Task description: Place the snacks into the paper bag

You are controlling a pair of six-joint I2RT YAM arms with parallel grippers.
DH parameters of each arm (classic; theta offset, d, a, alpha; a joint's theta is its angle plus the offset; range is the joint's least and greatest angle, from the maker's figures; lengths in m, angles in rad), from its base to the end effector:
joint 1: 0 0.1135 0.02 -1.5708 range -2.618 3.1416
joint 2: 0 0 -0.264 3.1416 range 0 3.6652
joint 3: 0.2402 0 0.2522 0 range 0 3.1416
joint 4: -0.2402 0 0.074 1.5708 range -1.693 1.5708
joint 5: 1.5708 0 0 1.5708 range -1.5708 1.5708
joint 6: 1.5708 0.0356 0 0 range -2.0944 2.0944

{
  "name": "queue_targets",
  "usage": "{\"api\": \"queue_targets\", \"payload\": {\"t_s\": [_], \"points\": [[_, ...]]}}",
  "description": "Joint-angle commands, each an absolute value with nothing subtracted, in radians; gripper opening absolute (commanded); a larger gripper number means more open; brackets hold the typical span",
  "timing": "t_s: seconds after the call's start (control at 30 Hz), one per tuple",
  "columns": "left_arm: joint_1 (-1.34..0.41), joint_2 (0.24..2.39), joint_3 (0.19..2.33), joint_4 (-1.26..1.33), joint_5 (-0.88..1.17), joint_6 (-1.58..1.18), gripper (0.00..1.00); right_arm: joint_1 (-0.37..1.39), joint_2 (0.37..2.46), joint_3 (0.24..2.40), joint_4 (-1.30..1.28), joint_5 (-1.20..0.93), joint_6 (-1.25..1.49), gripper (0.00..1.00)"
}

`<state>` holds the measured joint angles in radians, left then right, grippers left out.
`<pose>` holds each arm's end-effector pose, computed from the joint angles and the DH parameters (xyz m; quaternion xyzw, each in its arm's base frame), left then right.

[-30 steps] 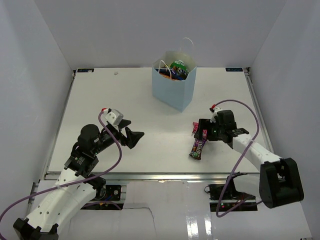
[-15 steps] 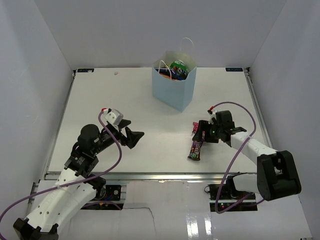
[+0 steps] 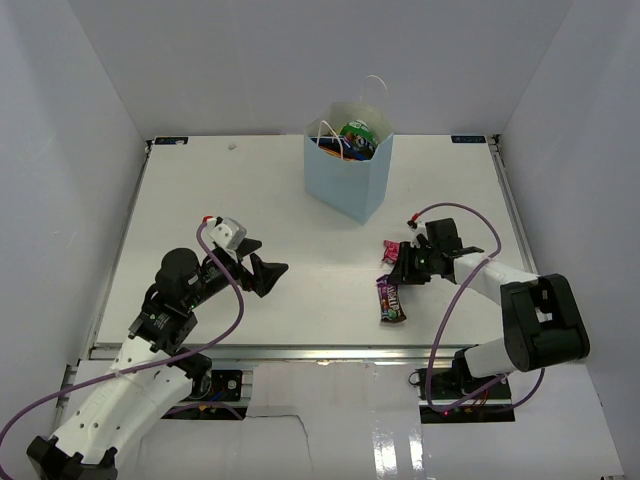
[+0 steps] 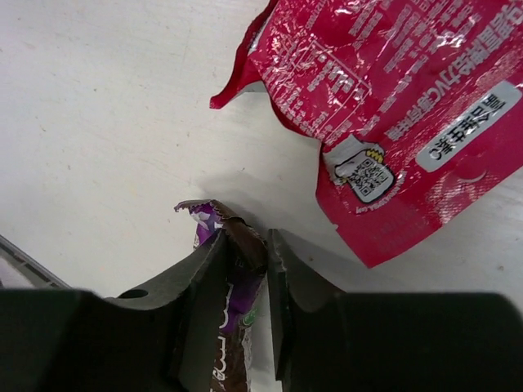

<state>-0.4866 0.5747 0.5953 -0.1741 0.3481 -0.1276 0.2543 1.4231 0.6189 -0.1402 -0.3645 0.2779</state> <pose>0.1254 -0.0801 0.3056 0.2444 0.7156 -0.3191 0.5712 0.2457 0.0770 0.1529 -0.0448 0.9362 0.2460 0.2470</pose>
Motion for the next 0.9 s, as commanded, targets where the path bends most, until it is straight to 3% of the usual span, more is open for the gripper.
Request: {"api": "queue_targets", "payload": {"t_s": [0.0, 0.03, 0.2, 0.37, 0.5, 0.73, 0.87], "points": [[-0.479, 0.574, 0.589, -0.169, 0.353, -0.118, 0.98, 0.253, 1.373, 0.621, -0.143, -0.434, 0.233, 0.29], [-0.477, 0.574, 0.591, -0.169, 0.353, -0.117, 0.98, 0.253, 1.358, 0.617, -0.137, -0.442, 0.224, 0.22], [-0.474, 0.571, 0.589, -0.169, 0.36, -0.117, 0.98, 0.253, 1.249, 0.623, -0.137, -0.546, 0.129, 0.08], [-0.474, 0.56, 0.586, -0.167, 0.364, -0.117, 0.98, 0.253, 1.155, 0.727, -0.198, -0.687, -0.009, 0.08], [-0.474, 0.557, 0.586, -0.166, 0.37, -0.117, 0.98, 0.249, 1.114, 0.978, -0.224, -0.697, -0.112, 0.08], [-0.472, 0.557, 0.584, -0.166, 0.368, -0.117, 0.98, 0.25, 1.31, 1.391, -0.123, -0.572, -0.055, 0.08], [-0.471, 0.557, 0.583, -0.164, 0.365, -0.117, 0.98, 0.262, 1.529, 1.679, -0.058, -0.512, 0.004, 0.08]]}}
